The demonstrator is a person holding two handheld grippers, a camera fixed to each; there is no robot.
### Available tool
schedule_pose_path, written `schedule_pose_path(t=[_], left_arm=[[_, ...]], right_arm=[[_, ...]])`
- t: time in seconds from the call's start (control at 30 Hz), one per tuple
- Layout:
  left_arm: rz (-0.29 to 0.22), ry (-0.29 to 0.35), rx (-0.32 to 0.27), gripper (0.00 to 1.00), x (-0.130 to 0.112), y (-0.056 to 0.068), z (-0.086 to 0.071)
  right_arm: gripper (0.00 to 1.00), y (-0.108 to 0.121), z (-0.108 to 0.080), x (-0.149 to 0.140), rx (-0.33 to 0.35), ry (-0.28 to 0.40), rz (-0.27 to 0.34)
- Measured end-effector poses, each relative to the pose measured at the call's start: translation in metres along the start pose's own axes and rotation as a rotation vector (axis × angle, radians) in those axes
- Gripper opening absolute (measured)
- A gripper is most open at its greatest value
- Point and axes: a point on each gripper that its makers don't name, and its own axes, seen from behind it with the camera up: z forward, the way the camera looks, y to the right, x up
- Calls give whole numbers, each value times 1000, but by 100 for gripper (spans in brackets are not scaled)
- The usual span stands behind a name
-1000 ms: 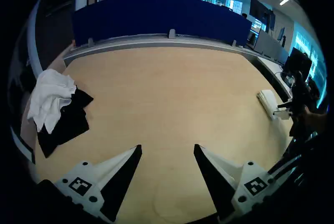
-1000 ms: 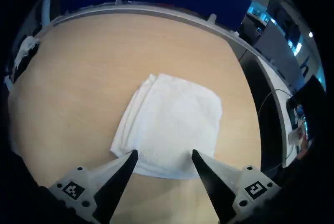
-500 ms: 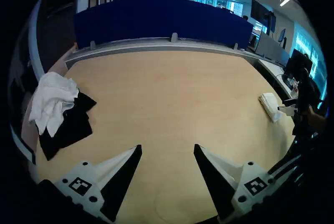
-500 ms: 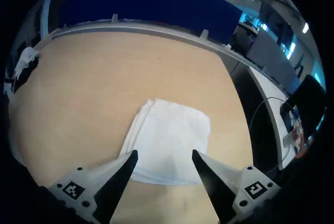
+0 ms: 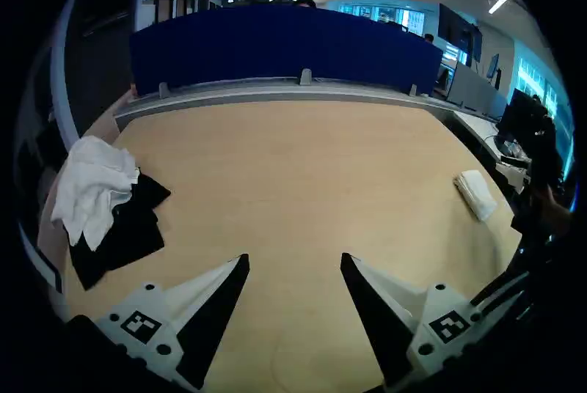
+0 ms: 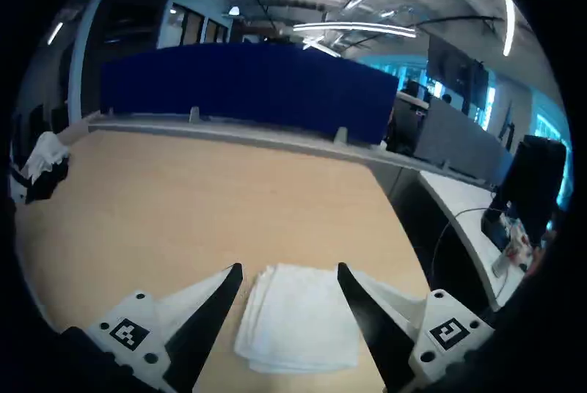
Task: Fold towel
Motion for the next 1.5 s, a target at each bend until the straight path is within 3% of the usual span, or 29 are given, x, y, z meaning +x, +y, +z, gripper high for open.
schedule_pose_path(t=[0.27,0.4,0.7,1.13,1.3,1.5], left_arm=[[-13,81,4,92,19,-2,-1],[-17,116,10,92,26,-4,-1],[-29,242,52,92,54,-17,-2],[-73,478,132,92,111,-40,-11],[-74,542,156,92,126,-48,-17],[-63,584,171,92,133,-50,-19]], right_arm=[[100,-11,-15,66,-43,232,96],[100,-17,-19,84,-41,299,114],[100,-34,-21,102,-34,337,113],[100,-91,-23,134,16,375,127],[100,-119,-22,140,47,374,126],[100,-140,-26,142,70,361,129]])
